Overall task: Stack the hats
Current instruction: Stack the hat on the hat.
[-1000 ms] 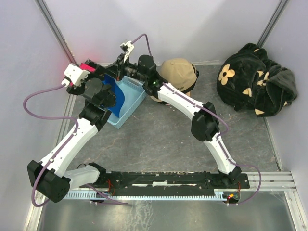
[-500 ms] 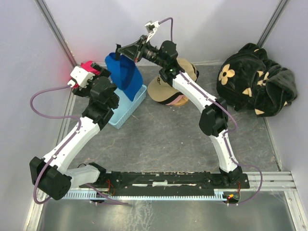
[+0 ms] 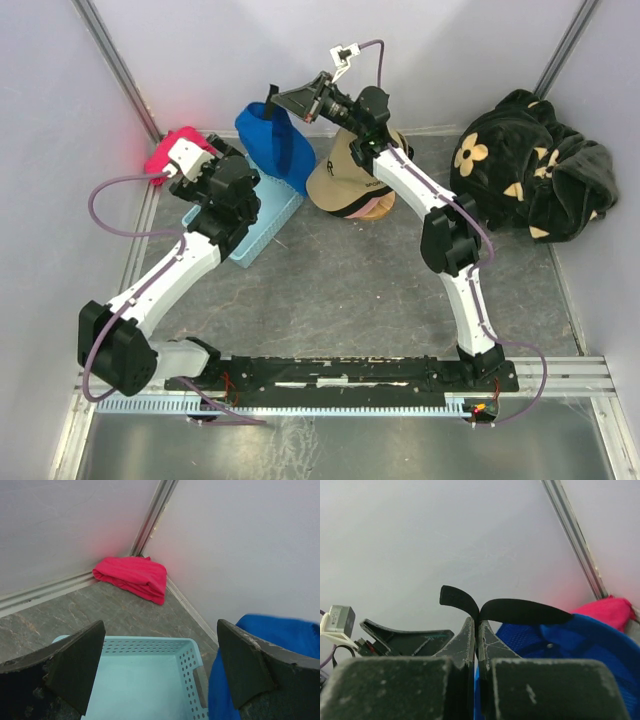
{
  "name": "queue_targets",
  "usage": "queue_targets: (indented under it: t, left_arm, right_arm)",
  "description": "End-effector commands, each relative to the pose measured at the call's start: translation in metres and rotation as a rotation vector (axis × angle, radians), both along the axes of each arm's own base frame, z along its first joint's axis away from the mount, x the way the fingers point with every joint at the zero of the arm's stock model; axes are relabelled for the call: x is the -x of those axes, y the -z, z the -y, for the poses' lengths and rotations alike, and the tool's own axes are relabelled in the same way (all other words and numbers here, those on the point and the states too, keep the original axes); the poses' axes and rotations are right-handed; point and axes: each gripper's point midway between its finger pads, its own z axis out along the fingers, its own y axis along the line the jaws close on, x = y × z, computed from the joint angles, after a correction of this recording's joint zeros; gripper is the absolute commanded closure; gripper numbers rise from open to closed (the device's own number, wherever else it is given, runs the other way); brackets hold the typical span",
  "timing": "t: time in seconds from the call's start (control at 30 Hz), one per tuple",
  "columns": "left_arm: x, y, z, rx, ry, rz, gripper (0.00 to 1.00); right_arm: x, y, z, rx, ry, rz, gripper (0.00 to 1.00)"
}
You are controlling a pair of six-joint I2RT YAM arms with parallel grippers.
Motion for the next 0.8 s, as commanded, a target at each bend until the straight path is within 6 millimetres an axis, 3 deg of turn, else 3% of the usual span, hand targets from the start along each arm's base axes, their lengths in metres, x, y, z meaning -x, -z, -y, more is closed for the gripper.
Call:
queue_targets:
  t: [0.0,0.2,0.33,0.53,0.77]
  left_arm:
    - [-0.007,0.007,0.006,0.053,-0.003,0.04,0.01]
    - [-0.013,0.019,0.008,0.058,-0.016,0.03,0.01]
    - [-0.018,0.023,0.011,0.059,-0.01,0.023,0.01]
    - [-0.025,0.023,0.017,0.059,0.006,0.018,0.01]
    - [-0.034,0.027,0.025,0.054,0.028,0.004,0.01]
  right_arm:
    - [0.018,-0.039,0.034,-0.1,-0.032,0.069,0.98]
    - [0.012,-0.034,0.072,-0.128,-0.002,0.048,0.98]
    - [0.011,-0.042,0.092,-0.151,0.012,0.059,0.98]
    - [0.015,-0.06,0.11,-0.172,0.02,0.082,0.98]
    - [0.025,-0.062,0.13,-0.209,0.005,0.077,0.98]
